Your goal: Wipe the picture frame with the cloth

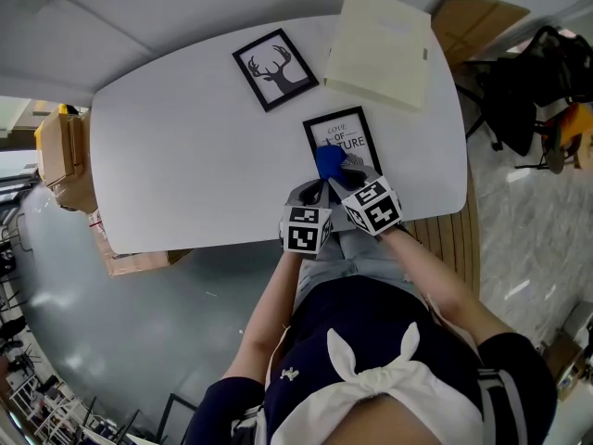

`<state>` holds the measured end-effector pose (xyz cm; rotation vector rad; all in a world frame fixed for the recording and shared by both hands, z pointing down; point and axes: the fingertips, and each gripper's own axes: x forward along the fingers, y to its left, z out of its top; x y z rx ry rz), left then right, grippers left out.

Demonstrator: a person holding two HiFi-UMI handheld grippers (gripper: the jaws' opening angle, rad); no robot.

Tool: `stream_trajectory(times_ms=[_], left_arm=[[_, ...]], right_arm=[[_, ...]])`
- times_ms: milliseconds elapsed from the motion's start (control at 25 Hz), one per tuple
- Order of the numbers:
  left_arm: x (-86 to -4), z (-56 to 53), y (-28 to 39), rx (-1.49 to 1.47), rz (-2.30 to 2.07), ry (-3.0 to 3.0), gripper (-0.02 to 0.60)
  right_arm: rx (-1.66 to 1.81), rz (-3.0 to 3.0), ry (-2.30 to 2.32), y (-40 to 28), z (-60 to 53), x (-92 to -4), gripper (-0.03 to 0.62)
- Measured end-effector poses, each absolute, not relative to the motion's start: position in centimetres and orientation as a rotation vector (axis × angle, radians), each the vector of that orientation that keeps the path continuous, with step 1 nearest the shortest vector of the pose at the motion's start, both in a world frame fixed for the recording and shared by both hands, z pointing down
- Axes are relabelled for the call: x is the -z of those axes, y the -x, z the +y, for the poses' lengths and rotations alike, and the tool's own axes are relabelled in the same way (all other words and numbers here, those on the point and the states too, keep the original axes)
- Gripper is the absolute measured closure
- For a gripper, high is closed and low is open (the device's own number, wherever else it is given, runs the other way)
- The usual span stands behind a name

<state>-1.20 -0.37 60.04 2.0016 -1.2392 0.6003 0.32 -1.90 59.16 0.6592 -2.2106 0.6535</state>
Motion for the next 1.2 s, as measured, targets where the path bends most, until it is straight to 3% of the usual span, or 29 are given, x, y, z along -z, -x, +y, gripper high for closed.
stream_trajectory(times_ms=[1200], left_arm=[[-60.0,-0.2,1.2,-0.653,-1.228,-2.034,0.581]], right_arm=[[-0.648,-2.186,-0.738,-3.4,-3.1,-59.0,0.511]])
